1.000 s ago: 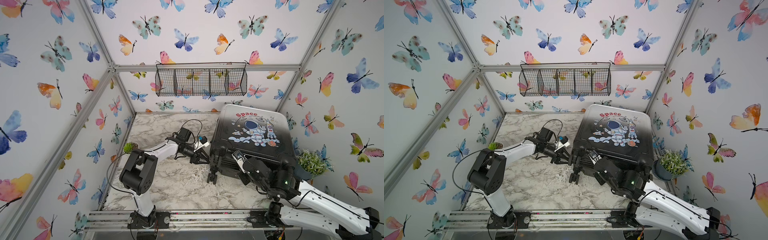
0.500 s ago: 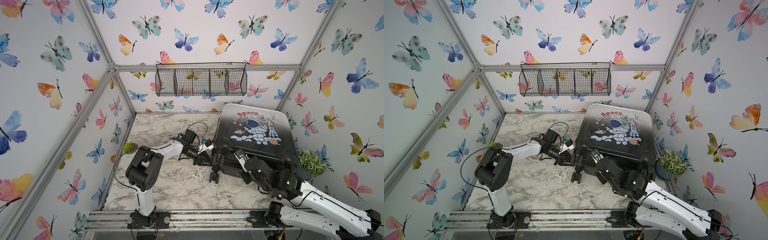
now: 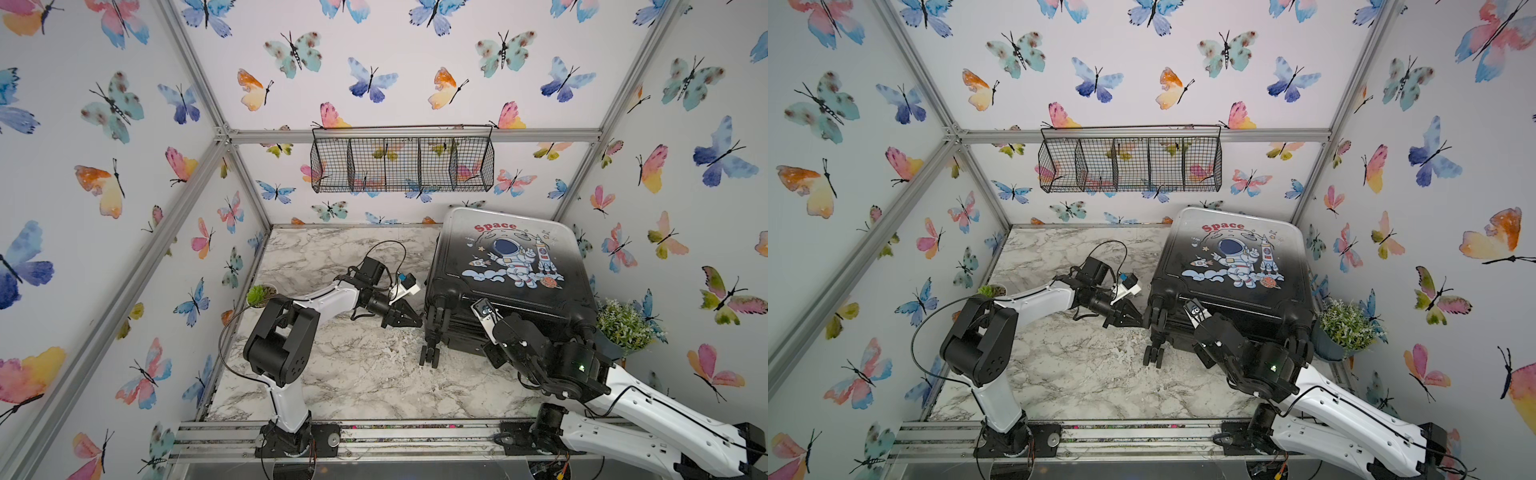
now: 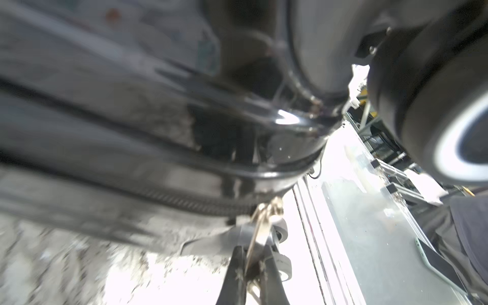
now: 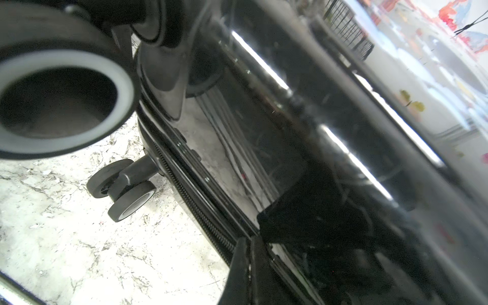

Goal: Close the suitcase zippers
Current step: Zip the zipper on the suitcase.

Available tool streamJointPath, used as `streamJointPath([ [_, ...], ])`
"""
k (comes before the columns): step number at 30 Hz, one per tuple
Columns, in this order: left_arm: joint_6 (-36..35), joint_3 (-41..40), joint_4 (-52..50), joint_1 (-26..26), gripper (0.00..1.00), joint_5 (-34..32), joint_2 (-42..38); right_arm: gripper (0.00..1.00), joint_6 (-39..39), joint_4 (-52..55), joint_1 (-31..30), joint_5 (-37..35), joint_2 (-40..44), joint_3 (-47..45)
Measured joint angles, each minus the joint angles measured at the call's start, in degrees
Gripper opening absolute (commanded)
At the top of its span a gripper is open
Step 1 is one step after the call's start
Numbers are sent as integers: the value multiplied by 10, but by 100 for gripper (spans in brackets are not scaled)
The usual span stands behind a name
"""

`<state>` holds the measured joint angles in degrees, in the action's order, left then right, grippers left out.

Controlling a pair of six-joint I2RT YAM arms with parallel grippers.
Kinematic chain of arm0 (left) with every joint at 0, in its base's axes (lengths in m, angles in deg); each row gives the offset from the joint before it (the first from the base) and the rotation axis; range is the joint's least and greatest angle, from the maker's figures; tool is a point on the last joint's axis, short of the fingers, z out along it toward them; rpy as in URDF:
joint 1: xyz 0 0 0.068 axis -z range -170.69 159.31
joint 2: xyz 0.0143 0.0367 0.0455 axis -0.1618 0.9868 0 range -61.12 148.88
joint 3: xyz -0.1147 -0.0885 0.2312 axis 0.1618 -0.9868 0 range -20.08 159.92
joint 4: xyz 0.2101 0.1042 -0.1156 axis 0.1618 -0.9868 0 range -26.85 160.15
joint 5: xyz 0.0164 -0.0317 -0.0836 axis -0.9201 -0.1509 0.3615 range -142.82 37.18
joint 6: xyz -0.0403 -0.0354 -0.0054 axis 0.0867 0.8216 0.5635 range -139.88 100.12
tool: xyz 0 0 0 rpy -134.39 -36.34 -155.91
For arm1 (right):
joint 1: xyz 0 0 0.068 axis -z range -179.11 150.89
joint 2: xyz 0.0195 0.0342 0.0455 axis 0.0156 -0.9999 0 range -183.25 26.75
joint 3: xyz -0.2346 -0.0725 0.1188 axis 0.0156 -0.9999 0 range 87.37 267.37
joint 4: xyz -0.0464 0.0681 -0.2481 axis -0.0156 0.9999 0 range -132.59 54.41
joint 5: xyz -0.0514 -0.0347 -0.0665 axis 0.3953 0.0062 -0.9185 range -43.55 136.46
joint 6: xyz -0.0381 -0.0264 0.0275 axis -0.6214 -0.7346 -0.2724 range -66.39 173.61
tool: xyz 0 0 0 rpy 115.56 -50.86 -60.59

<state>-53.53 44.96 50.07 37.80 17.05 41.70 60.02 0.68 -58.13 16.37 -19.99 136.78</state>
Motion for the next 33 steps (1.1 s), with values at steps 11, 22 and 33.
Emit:
streamJointPath([
  [11,50,-74,88,9,0,-123,-123,3,13,-4,2,9,-2,0],
  [22,74,-138,136,72,0,-295,-223,3,17,-5,3,25,-15,-4],
  [33,104,-176,121,110,0,-353,-291,3,19,-13,6,75,-27,-5],
])
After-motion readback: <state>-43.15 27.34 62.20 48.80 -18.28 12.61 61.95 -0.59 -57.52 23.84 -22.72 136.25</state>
